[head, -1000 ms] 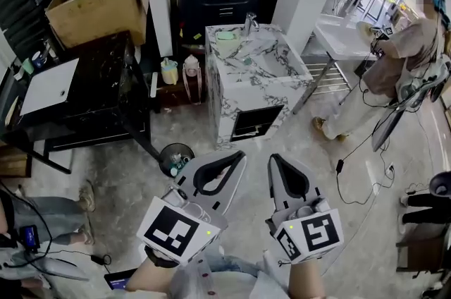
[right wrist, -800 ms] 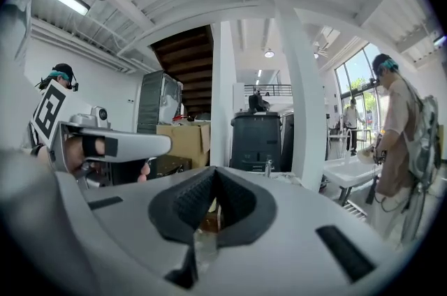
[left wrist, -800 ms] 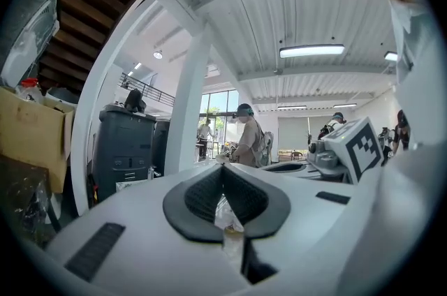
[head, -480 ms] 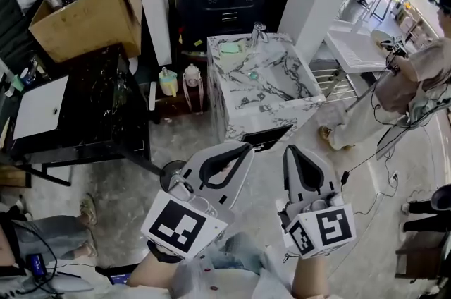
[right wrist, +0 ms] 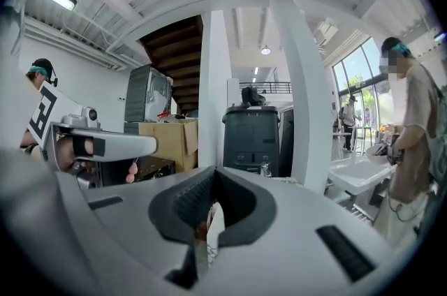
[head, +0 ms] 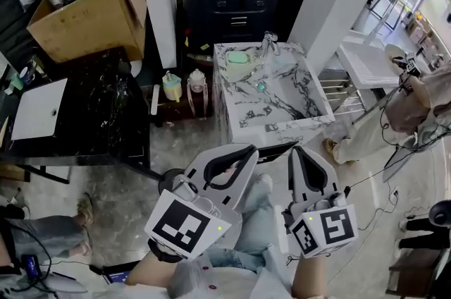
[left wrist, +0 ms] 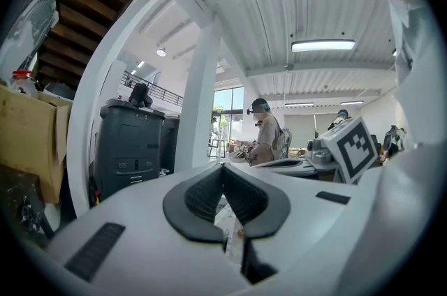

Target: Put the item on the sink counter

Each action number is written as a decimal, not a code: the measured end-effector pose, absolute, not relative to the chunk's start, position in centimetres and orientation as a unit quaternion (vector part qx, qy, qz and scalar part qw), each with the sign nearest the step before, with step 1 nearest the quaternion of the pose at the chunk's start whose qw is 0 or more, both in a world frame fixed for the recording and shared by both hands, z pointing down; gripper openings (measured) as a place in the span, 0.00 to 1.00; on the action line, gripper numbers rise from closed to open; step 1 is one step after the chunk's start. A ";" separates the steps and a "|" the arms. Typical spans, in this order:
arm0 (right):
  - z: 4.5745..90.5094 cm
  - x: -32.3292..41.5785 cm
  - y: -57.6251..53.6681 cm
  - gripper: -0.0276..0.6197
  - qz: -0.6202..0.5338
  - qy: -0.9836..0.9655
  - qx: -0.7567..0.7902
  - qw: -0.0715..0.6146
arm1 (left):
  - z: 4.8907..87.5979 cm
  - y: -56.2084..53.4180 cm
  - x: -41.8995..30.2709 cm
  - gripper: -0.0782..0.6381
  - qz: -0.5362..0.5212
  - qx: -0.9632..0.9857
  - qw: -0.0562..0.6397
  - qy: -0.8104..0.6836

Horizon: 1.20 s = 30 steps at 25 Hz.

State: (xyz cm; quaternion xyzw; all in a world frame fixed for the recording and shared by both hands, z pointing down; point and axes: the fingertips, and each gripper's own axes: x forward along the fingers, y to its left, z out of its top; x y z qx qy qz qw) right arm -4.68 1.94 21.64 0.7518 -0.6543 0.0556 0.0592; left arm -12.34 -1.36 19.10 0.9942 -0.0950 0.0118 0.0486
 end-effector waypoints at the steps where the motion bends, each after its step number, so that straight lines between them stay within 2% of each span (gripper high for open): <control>1: 21.8 -4.1 1.1 0.06 0.055 -0.659 0.748 0.059 | 19.3 -2.0 -11.8 0.13 0.012 0.994 0.048 -0.100; 19: 22.2 10.8 -14.8 0.06 0.054 -0.790 0.605 0.087 | 18.8 -15.0 3.3 0.13 0.008 0.957 0.058 -0.283; 30: 22.8 17.3 -19.6 0.06 0.049 -0.842 0.527 0.108 | 20.1 -19.0 9.8 0.13 0.013 0.927 0.075 -0.368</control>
